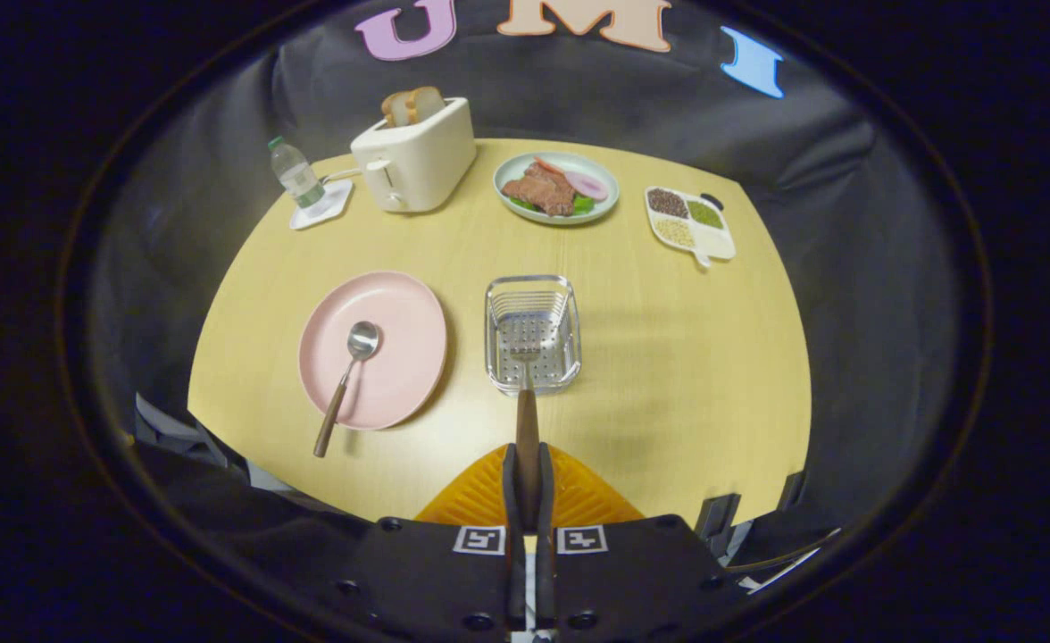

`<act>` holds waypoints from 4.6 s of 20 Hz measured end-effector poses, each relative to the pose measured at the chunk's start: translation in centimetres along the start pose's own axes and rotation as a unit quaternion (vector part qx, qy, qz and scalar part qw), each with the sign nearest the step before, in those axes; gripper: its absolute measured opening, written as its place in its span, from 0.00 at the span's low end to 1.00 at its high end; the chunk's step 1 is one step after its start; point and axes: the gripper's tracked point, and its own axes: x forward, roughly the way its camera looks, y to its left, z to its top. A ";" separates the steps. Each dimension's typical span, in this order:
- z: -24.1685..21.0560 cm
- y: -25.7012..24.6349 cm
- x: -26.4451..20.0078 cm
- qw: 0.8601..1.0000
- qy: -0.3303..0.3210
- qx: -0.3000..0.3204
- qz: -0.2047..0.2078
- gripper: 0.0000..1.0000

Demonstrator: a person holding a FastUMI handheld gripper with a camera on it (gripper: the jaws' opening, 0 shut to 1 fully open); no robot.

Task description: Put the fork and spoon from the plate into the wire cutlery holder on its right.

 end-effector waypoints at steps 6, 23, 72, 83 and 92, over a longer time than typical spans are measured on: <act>0.9 0.3 2.5 0.999 0.038 0.009 0.010 0.09; 2.8 0.8 -1.5 0.978 -0.153 0.140 -0.028 0.99; -6.6 22.4 8.7 0.982 -0.152 0.108 0.018 0.04; -3.6 19.5 3.2 0.973 -0.199 0.113 0.038 0.03; 1.2 8.4 -3.3 0.967 -0.216 0.134 0.000 0.03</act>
